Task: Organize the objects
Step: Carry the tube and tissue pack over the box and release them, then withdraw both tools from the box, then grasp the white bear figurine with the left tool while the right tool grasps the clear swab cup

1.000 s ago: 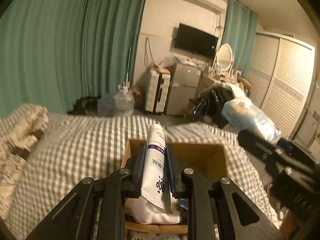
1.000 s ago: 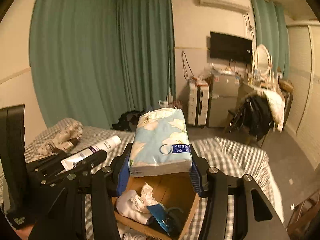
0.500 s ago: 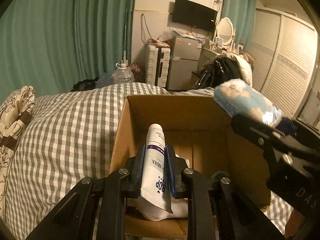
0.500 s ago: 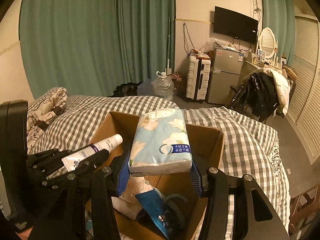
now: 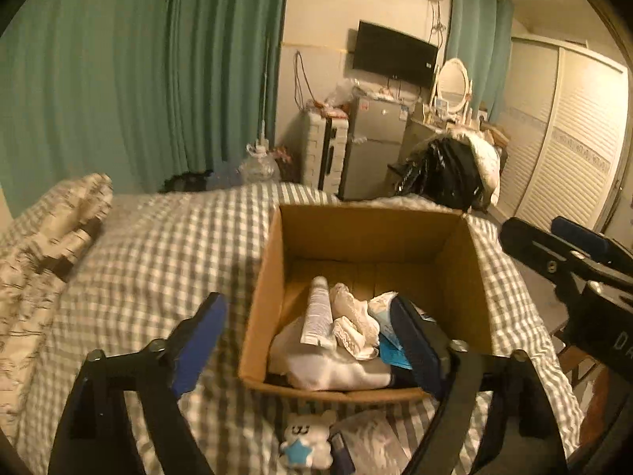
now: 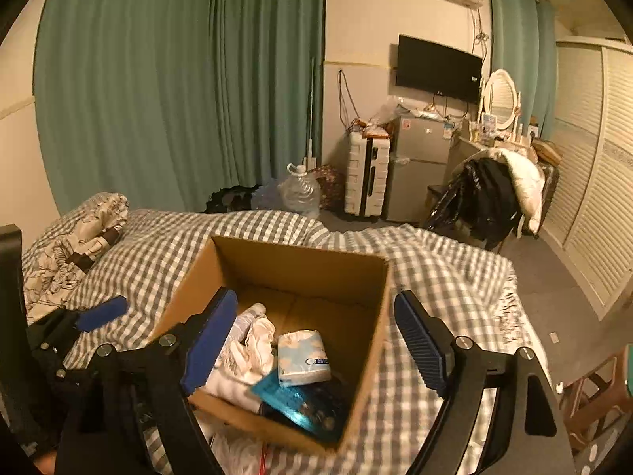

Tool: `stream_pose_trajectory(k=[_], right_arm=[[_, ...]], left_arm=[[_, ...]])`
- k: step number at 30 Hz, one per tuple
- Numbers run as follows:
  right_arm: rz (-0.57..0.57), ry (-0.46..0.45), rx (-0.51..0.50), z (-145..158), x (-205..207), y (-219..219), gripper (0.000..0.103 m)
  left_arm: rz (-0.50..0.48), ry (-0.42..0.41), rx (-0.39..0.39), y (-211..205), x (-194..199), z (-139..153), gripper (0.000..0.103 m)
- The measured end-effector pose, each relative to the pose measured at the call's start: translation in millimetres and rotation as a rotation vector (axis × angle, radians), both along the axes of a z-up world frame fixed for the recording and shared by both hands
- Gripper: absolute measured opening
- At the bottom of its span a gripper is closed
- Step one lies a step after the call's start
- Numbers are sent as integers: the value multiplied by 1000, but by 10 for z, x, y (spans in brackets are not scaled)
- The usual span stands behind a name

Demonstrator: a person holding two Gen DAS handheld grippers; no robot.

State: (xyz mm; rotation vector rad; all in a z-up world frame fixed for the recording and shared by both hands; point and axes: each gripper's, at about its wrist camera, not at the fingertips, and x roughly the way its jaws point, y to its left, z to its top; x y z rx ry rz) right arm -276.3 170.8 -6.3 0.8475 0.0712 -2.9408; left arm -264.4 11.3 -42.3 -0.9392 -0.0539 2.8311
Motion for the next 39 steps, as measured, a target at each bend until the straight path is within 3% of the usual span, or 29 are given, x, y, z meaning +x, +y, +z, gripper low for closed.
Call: stream_pose_trajectory(k=[5,8,10,15,26,33,39], right_arm=[[-21,60,3,413,515,49,93],[-37,74,8,618,855,51,97],[-37,79,14,681,1030,26,102],[-13,69,34,666,1372,-85,103],[24,-59,48,-154,1231,-173,103],[51,-210,80,-900,881,-348,103],[95,-338,108,-1356,674,-543,103]], left_arm=[[36,60,-20,-168,464,404,103],[54,72,5,-279,698,563,103],[59,77,21,-327,825,622,103],[52,59,5,-368,1088,521,103],[125,-127,-13,-425,1053,-436,103],[205,-151,-148,-524,983,-700,103],[243,-211,-101,-722,930,-852,103]])
